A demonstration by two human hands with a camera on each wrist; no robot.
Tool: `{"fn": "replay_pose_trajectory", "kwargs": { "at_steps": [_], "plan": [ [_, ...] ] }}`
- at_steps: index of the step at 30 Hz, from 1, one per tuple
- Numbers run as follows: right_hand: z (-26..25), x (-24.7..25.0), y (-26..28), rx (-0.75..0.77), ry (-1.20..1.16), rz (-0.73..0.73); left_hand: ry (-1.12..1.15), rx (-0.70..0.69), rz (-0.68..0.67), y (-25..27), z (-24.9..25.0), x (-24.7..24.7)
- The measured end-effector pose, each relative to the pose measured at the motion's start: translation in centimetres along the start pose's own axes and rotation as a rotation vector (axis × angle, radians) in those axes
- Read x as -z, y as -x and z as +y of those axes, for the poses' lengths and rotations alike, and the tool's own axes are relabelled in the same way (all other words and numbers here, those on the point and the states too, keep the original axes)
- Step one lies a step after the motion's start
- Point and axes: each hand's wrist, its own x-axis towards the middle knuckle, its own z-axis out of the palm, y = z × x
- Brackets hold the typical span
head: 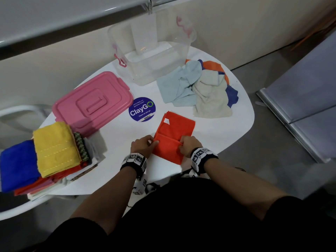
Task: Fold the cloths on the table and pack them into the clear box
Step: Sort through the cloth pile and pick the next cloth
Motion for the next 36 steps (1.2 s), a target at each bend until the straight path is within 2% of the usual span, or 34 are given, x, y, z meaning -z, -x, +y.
{"fn": "replay_pose_trajectory", "kwargs": {
  "at_steps": [3, 5, 7, 10, 12, 15, 20, 22, 24, 26, 27, 29, 31, 34, 36],
  "plan": [
    [0.2, -0.3, 0.1, 0.037, 0.196, 0.114, 0.114, 0.105, 0.016, 0.0, 0.0, 0.0],
    [0.1, -0.2, 0.1, 0.133, 0.302, 0.171, 0.128, 0.148, 0.062, 0.1, -0.2, -0.1],
    [-0.2, -0.3, 0.2, 0.273, 0.348, 0.124, 0.085, 0.122, 0.069, -0.1, -0.4, -0.2],
    [0.0, -0.9, 0.4, 0.412, 0.321, -0.002, 0.05, 0.088, -0.024, 0.0, -0.3, -0.1],
    [0.6, -1.6, 0.5, 0.411, 0.333, -0.052, 0.109, 0.144, -0.07, 0.0, -0.4, 0.0],
    [1.4, -2.3, 0.5, 0.438, 0.395, -0.035, 0.257, 0.236, -0.059, 0.4, -0.7, -0.1],
    [1.9, -2.4, 0.4, 0.496, 0.487, 0.013, 0.297, 0.25, -0.068, 1.0, -0.2, 0.0],
    [2.1, -2.4, 0.3, 0.529, 0.442, 0.066, 0.248, 0.141, 0.016, 1.3, -0.1, 0.1],
    [2.6, -2.3, -0.2, 0.539, 0.353, 0.097, 0.138, -0.119, 0.079, 1.5, -0.3, 0.2],
    [3.1, -1.6, -0.7, 0.509, 0.199, 0.068, -0.016, -0.373, -0.002, 1.7, -0.3, 0.5],
    [3.2, -1.0, -0.9, 0.475, 0.104, 0.029, -0.115, -0.45, -0.057, 1.6, -0.3, 0.8],
    [3.0, 0.5, -1.4, 0.355, -0.11, -0.047, -0.298, -0.518, -0.135, 1.1, -0.2, 1.1],
    [3.0, 1.9, -2.1, 0.236, -0.307, -0.052, -0.304, -0.444, -0.156, 0.6, 0.2, 1.0],
    [3.2, 3.0, -3.5, 0.096, -0.487, -0.039, 0.024, -0.19, -0.074, 0.1, 1.4, 0.7],
    [3.8, 3.2, -4.7, 0.035, -0.59, -0.071, 0.137, -0.033, -0.049, -0.4, 1.8, 0.6]
  ]
}}
